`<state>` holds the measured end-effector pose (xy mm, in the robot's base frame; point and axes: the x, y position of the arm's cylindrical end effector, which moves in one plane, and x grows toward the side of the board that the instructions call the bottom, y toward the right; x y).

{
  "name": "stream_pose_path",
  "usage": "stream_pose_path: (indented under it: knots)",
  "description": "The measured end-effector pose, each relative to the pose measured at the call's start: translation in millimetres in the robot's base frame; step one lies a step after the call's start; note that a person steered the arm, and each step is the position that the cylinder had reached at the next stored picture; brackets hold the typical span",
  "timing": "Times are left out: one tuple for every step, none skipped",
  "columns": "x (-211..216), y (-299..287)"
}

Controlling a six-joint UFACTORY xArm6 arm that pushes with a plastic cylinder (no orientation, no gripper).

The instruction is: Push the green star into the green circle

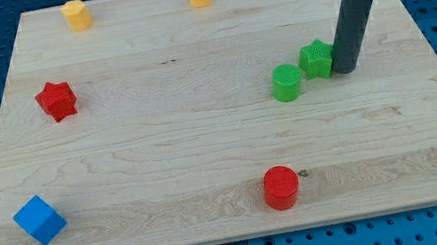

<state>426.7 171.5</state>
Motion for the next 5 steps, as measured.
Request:
stream_pose_path:
  knots:
    - [-2.2,-10.8]
    - [-12.0,-35.4]
    - [-12.1,-41.0]
    - [-33.3,-22.0]
    - [-59.1,-31.1]
